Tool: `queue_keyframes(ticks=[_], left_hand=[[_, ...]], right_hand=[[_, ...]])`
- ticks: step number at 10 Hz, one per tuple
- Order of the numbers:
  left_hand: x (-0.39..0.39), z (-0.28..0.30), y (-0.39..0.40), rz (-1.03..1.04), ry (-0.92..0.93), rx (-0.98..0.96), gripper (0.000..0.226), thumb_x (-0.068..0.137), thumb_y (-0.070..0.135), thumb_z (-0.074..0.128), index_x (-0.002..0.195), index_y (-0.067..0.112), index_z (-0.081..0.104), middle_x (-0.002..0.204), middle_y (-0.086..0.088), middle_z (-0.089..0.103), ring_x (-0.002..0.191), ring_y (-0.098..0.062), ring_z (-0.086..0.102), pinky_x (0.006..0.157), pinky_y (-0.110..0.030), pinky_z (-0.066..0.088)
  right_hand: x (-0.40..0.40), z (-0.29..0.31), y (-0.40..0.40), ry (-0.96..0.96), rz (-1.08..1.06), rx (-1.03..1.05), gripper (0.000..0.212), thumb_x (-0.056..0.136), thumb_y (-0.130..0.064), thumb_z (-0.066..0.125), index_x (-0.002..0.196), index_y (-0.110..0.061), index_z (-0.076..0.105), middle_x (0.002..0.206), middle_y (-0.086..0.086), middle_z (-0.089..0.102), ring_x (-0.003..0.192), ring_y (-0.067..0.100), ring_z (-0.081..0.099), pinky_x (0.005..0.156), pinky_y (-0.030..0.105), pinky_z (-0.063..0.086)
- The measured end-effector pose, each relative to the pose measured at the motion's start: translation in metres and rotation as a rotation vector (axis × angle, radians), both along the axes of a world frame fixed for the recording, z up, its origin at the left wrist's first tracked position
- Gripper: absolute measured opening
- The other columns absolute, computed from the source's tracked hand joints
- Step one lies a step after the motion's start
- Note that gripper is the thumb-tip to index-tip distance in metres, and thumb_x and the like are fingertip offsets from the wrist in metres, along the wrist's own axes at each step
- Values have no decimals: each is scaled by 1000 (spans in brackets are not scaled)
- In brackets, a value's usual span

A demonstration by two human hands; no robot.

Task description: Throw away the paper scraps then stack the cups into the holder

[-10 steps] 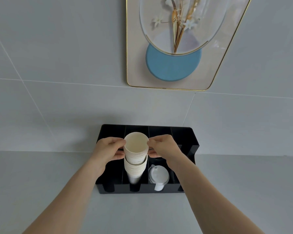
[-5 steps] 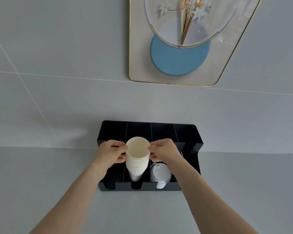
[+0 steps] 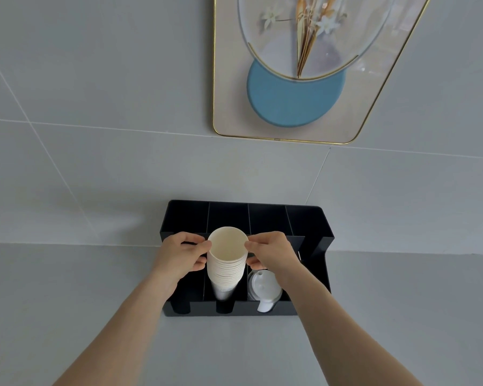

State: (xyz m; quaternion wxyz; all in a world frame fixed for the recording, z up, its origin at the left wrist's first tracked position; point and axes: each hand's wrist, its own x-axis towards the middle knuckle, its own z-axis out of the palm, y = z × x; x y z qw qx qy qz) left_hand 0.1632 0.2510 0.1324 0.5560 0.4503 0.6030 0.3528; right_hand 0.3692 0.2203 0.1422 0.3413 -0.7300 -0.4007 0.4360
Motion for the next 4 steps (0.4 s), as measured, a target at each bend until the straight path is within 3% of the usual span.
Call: queue_keyframes(ticks=[2, 4], left_hand=[[2, 2, -3, -3, 11, 12, 16, 89, 19, 76, 101, 9, 70, 96, -12, 76, 88, -29, 76, 78, -37, 64], [4, 6, -11, -12, 95, 58, 18, 93, 29, 70, 105, 16, 70, 103, -3, 75, 92, -19, 74, 86, -38, 62]], right_hand=[[-1, 4, -4, 3, -6, 4, 16, 94, -20, 67, 105, -22, 78, 92, 7, 79, 87, 26, 78, 80, 40, 66], [-3, 7, -10, -36, 4, 14, 14, 96, -27, 64, 97, -24, 77, 93, 12, 79, 70, 18, 69, 80, 46, 65]])
